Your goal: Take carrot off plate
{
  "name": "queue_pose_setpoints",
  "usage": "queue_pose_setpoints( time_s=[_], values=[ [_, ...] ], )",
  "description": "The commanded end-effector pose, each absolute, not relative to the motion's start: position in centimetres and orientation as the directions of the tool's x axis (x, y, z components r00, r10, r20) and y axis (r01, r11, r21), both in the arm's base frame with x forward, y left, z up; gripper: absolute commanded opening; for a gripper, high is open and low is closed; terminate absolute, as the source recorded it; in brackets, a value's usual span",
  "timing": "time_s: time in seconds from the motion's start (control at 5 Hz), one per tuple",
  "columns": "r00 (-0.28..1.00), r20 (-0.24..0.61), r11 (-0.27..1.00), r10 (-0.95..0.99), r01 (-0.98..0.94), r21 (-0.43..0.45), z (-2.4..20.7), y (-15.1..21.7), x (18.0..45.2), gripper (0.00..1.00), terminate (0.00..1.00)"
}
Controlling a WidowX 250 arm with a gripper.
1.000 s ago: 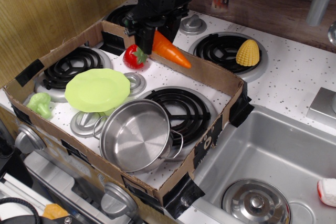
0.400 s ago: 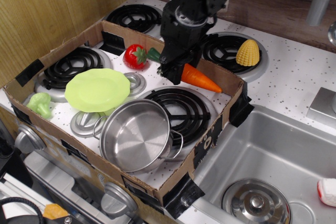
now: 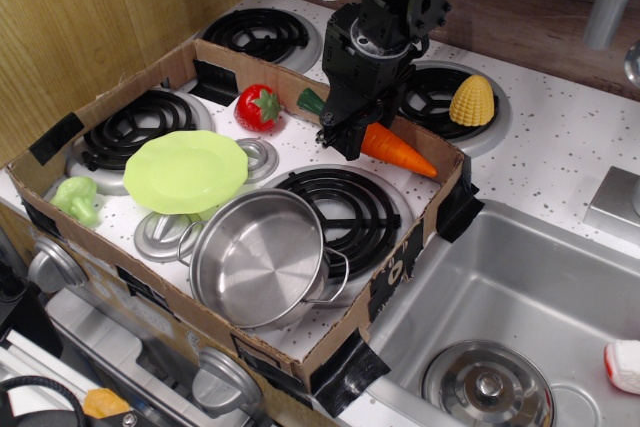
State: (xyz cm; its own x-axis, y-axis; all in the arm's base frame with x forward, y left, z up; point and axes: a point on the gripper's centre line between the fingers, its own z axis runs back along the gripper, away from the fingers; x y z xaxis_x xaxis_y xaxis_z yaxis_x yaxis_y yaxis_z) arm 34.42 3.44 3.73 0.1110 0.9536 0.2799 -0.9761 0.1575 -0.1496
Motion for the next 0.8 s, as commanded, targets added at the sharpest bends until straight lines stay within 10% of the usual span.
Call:
queue_pose_setpoints(
  time_s=[0.0, 0.6],
  values=[
    [0.091, 0.289, 0.16, 0.953, -0.961, -0.225, 5.8, 3.0, 36.0, 1.0, 0.0],
    [0.162, 0.35, 0.236, 0.923, -0.955, -0.179, 7.8, 2.7, 35.7, 1.0, 0.0]
  ],
)
